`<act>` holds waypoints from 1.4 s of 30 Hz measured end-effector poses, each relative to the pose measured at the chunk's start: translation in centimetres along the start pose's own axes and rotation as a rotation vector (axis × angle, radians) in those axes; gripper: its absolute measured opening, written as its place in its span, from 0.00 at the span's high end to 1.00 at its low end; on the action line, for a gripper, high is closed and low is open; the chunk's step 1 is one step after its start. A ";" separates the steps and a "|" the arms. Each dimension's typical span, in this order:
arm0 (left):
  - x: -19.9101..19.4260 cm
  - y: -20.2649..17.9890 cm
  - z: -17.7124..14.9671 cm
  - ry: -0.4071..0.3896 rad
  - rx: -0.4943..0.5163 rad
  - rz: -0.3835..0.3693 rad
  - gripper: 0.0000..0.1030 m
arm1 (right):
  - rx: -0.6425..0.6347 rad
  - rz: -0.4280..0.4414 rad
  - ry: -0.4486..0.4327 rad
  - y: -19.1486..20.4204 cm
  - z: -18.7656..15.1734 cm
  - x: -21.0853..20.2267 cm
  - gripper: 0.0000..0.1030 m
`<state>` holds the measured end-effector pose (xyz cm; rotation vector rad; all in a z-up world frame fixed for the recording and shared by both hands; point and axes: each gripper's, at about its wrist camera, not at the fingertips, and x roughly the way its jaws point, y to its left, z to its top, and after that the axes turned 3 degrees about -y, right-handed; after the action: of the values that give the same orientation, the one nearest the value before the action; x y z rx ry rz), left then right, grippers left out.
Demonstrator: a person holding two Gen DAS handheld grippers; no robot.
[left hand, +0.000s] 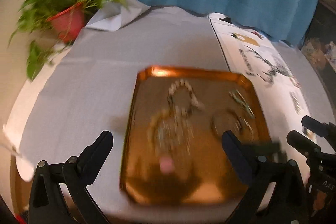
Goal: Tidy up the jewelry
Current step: 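Lift both open tools away from the copper tray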
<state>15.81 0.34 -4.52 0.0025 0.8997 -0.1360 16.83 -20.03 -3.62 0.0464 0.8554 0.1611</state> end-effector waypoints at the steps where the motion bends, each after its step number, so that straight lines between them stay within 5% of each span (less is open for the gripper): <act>1: -1.3 0.0 -1.1 -0.002 -0.008 -0.005 0.00 | 0.008 -0.006 -0.012 0.4 -1.5 -1.9 0.32; 9: -11.1 -1.8 -10.0 -0.001 -0.008 -0.024 0.00 | 0.022 0.011 -0.012 3.3 -9.1 -12.8 0.28; 22: -22.9 -4.9 -16.1 -0.141 0.036 0.022 0.00 | -0.058 -0.073 -0.151 6.4 -17.4 -26.7 0.25; 42: -26.8 -7.0 -18.2 -0.199 0.098 0.029 0.00 | -0.043 -0.085 -0.216 6.9 -20.0 -31.4 0.24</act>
<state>-15.64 -2.37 5.49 0.0917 0.6930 -0.1508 -19.32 -18.70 7.49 -0.0132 0.6369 0.0925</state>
